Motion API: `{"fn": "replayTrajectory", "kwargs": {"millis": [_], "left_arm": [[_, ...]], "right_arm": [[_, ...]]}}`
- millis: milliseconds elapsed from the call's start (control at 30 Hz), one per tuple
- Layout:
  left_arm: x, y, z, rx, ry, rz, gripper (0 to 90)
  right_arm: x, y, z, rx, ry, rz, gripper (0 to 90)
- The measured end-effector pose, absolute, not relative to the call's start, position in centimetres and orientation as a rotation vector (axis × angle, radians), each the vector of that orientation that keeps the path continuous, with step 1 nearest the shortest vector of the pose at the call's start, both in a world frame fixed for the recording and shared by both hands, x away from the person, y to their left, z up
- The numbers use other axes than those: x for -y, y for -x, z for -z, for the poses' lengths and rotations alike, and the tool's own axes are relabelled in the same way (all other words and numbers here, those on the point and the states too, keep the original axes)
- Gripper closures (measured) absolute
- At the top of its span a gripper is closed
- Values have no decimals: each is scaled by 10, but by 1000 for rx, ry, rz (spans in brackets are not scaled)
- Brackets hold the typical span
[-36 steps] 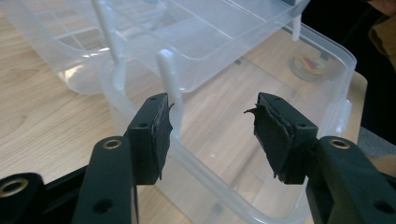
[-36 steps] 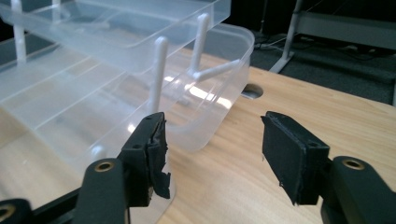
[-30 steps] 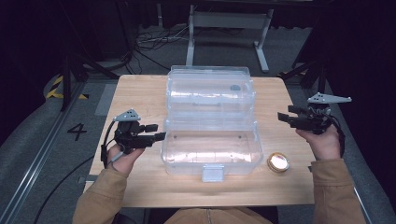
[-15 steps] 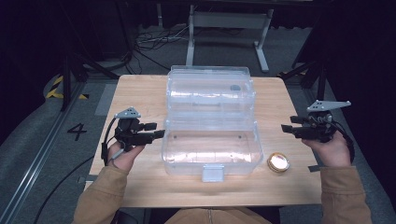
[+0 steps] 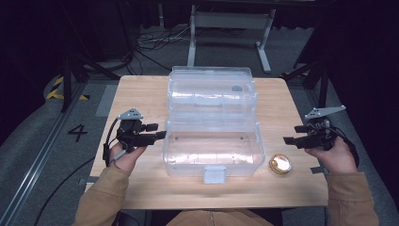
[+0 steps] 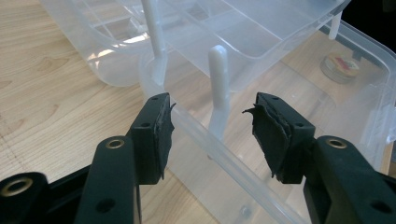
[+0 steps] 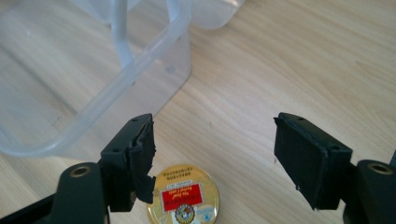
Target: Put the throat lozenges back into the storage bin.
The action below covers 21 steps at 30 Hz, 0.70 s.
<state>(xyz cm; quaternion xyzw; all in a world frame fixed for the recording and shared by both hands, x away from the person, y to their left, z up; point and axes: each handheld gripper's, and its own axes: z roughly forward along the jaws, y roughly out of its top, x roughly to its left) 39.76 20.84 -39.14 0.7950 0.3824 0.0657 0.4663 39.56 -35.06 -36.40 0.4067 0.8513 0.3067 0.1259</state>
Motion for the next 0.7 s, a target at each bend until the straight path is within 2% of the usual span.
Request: {"fn": "replayTrajectory", "kwargs": {"millis": [700], "left_arm": [[-214,-400,398,-970,-1948,-140,476]], "right_arm": [[322,-405,416,-2778,-1191,-566,273]]}}
